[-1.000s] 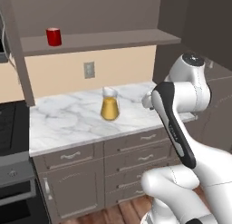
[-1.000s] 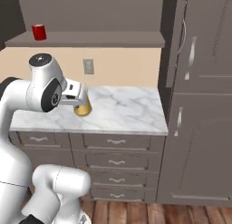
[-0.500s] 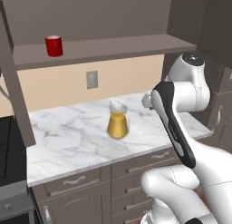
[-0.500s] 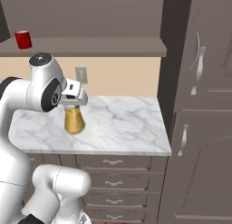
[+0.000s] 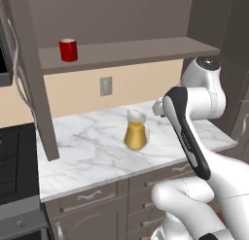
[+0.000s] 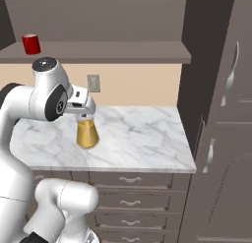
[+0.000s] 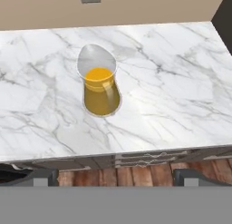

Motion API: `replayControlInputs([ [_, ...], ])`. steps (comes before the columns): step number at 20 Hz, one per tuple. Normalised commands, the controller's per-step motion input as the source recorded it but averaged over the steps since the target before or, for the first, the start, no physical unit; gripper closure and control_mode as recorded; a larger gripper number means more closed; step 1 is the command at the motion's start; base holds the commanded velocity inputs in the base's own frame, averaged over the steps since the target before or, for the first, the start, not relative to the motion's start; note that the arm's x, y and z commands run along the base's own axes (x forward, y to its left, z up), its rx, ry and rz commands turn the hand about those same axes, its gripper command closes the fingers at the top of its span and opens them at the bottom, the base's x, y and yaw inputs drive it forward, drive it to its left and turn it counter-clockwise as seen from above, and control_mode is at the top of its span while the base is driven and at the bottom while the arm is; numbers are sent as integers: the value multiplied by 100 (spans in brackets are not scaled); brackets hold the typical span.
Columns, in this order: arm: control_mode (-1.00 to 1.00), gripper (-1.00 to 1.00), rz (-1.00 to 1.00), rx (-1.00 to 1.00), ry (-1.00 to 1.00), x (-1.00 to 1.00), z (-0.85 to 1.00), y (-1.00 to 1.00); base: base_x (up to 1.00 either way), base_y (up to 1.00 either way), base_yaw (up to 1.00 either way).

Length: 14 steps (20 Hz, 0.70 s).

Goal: There is a tray on the dining counter. Grab the cup, mug, and pitcher and place them on the tray. The pitcher may be placed next to the tray if it cannot fit the tray.

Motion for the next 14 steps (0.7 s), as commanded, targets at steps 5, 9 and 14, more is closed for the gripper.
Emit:
replayControlInputs([
  [5, 100, -100, 0, 0, 0, 0, 0, 0, 12, 33, 0],
  [9, 100, -100, 0, 0, 0, 0, 0, 0, 42, 13, 0],
  [14, 100, -100, 0, 0, 0, 0, 0, 0, 55, 0, 0],
])
